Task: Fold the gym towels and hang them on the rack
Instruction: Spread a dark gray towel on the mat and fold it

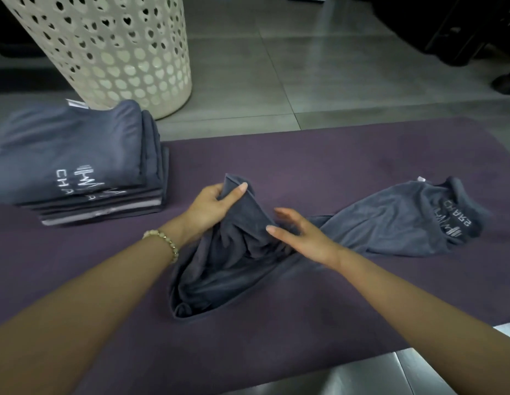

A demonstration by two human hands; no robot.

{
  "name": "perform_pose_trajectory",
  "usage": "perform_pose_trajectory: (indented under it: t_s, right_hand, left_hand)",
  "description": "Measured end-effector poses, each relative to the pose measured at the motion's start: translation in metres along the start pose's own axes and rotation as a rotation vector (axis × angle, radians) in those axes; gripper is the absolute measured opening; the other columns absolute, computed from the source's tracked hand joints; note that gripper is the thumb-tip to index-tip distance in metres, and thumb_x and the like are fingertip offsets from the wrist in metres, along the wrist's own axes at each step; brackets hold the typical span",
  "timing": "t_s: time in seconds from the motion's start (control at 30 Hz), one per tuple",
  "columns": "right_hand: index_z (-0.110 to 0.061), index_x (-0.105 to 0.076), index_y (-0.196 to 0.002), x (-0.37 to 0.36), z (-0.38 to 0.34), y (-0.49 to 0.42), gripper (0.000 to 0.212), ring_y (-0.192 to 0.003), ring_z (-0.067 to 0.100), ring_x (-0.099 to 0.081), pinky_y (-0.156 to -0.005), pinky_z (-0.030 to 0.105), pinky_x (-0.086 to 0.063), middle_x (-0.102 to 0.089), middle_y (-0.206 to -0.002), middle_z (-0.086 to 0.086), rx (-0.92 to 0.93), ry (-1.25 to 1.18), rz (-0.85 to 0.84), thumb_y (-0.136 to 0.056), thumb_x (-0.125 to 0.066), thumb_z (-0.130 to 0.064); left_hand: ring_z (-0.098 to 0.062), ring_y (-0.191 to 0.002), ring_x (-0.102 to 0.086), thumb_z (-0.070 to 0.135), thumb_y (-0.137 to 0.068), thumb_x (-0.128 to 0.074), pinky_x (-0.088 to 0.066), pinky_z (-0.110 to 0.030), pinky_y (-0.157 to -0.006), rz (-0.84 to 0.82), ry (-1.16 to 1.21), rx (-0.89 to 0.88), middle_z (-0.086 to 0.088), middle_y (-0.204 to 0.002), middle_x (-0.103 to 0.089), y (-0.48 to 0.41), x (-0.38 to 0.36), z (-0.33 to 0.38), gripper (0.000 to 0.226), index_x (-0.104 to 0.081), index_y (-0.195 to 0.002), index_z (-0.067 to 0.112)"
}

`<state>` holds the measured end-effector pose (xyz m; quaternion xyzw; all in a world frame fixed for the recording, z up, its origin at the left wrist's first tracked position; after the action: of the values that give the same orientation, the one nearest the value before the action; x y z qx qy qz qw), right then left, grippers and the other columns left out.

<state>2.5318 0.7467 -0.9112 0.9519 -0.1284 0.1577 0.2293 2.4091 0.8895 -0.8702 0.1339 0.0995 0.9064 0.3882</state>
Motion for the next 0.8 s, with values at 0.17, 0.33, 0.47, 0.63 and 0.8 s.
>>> perform_pose_trajectory:
  t_s: [0.17, 0.33, 0.47, 0.63, 0.8]
  right_hand:
    - [-0.016, -0.068, -0.104, -0.027, -0.073, -0.013, 0.032, -0.092, 0.006, -0.068, -0.077, 0.019, -0.051, -0.072, -0.097, -0.006, 0.052, -0.080, -0.200, -0.087, -0.063, -0.043]
    - [-0.008, -0.064, -0.072, 0.000, -0.130, -0.009, 0.025, -0.061, 0.001, -0.052, -0.057, 0.014, -0.041, -0.058, -0.063, -0.007, 0.271, -0.053, -0.046, -0.086, -0.069, -0.029]
    - [-0.016, -0.062, -0.065, 0.019, -0.178, -0.001, 0.023, -0.053, -0.003, -0.054, -0.053, 0.011, -0.042, -0.062, -0.056, -0.013, 0.315, -0.113, -0.068, -0.087, -0.066, -0.018]
    - [-0.016, -0.069, -0.068, 0.011, -0.192, 0.008, 0.016, -0.061, 0.008, -0.063, -0.060, 0.019, -0.051, -0.069, -0.068, -0.002, 0.206, -0.178, -0.180, -0.076, -0.069, -0.030]
    - [-0.010, -0.072, -0.078, 0.003, -0.177, 0.014, 0.020, -0.066, 0.015, -0.066, -0.063, 0.022, -0.053, -0.072, -0.076, 0.007, 0.147, -0.286, -0.114, -0.078, -0.072, -0.030]
  left_hand:
    - [-0.011, -0.077, -0.067, 0.049, -0.082, -0.063, -0.053, -0.022, -0.068, 0.110, -0.025, -0.059, -0.009, -0.086, -0.072, 0.019, 0.050, 0.034, 0.050, -0.065, -0.092, 0.000]
    - [-0.006, -0.049, -0.031, 0.050, -0.084, -0.061, -0.025, -0.015, -0.044, 0.406, -0.159, -0.135, -0.003, -0.056, -0.035, 0.045, 0.125, 0.055, 0.053, -0.044, -0.063, 0.005]
    - [0.005, -0.065, -0.058, 0.044, -0.091, -0.053, -0.043, -0.007, -0.065, 0.230, -0.251, -0.182, 0.017, -0.063, -0.065, 0.062, 0.130, 0.074, 0.034, -0.065, -0.071, 0.019]
    - [0.005, -0.082, -0.053, 0.040, -0.099, -0.039, -0.038, -0.002, -0.075, 0.257, -0.255, -0.234, 0.011, -0.086, -0.061, 0.075, 0.127, 0.096, 0.038, -0.068, -0.103, 0.017]
    - [0.002, -0.083, -0.060, 0.037, -0.081, -0.068, -0.048, -0.016, -0.079, 0.084, -0.240, -0.381, 0.009, -0.094, -0.067, 0.081, 0.078, 0.094, 0.024, -0.067, -0.097, 0.019]
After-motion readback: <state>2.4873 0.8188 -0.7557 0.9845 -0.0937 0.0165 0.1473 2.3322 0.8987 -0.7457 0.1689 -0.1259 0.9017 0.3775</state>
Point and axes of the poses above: each hand's wrist, its own y-axis away from the middle knuckle, its own x-axis out of the back of the hand, z = x × y, the point moved 7 cm from there along -y, towards the middle knuckle
